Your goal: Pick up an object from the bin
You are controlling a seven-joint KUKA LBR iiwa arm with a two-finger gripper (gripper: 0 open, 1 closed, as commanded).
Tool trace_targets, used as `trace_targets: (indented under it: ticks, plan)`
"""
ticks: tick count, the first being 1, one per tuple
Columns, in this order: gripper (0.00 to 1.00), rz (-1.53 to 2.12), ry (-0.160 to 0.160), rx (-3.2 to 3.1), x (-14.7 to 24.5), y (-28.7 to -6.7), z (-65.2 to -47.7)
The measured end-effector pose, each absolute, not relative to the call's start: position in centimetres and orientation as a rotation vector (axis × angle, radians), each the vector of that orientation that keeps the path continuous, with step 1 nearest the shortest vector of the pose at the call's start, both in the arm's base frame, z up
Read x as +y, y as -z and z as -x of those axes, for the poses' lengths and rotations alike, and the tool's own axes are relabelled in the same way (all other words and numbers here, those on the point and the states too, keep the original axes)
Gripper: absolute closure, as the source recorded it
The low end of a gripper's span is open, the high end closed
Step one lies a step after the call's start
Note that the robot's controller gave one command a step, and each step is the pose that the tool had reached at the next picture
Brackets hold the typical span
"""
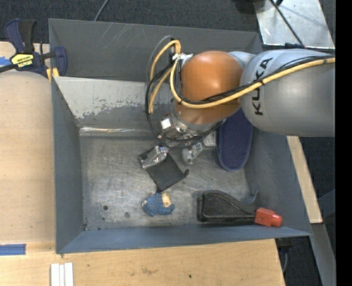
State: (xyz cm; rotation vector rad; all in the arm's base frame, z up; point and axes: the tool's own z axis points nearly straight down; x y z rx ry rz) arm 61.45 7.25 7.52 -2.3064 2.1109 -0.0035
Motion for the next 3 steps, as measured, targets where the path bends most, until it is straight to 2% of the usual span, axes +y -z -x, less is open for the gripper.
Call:
trace_targets:
  ticks: [1,2,3]
  plan:
    - [0.0,2.306,0.002,2.118,7.4,-7.7,-61.6]
    - [1.0,2.301,0.0,2.114,7.8,-8.1,-61.8]
    - [1.0,2.304,0.002,2.124,7.8,-9.1,-61.9]
